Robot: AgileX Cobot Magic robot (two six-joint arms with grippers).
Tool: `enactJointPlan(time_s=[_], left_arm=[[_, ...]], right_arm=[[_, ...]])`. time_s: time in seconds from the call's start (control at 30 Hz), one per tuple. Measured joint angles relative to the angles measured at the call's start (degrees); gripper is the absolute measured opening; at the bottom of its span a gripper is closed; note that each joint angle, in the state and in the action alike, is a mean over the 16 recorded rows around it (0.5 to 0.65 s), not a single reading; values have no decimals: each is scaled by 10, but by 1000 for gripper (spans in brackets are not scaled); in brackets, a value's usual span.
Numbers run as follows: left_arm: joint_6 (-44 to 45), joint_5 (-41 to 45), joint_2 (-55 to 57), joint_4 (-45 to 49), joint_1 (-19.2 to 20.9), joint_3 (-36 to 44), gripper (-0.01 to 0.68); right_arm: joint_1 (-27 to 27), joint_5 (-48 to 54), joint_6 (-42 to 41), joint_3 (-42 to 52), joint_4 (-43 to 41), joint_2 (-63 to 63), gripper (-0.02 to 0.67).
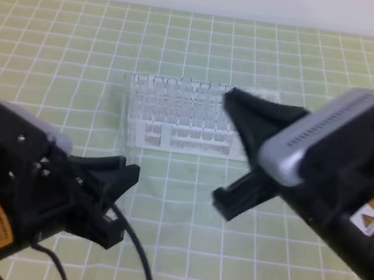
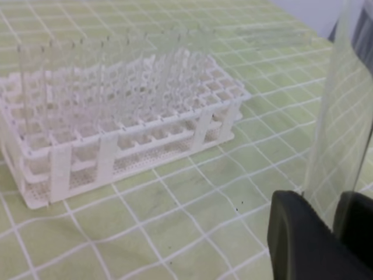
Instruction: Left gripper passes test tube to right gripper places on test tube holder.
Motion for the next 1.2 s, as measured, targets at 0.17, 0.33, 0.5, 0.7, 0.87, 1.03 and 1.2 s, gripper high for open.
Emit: enactJointPlan(time_s=[0.17, 0.33, 0.5, 0.7, 0.87, 1.03, 1.2], left_arm=[[1, -16, 16, -3, 0, 0, 33], [3, -30, 24, -5, 0, 0, 33], [7, -36, 25, -4, 0, 0, 15], [15, -38, 26, 0, 0, 0, 15], [24, -48, 26, 3, 0, 0, 10], [37, -64, 26, 6, 0, 0, 10], [47, -80, 26, 6, 0, 0, 10]], right_arm=[[11, 11, 7, -17, 6, 12, -16], [12, 27, 14, -28, 15, 15, -5], [12, 33, 27, -34, 20, 15, 57], [13, 54, 43, -49, 17, 15, 197], [19, 68, 56, -61, 12, 19, 314], [32, 65, 70, -68, -2, 28, 384], [45, 49, 100, -69, -28, 38, 405]])
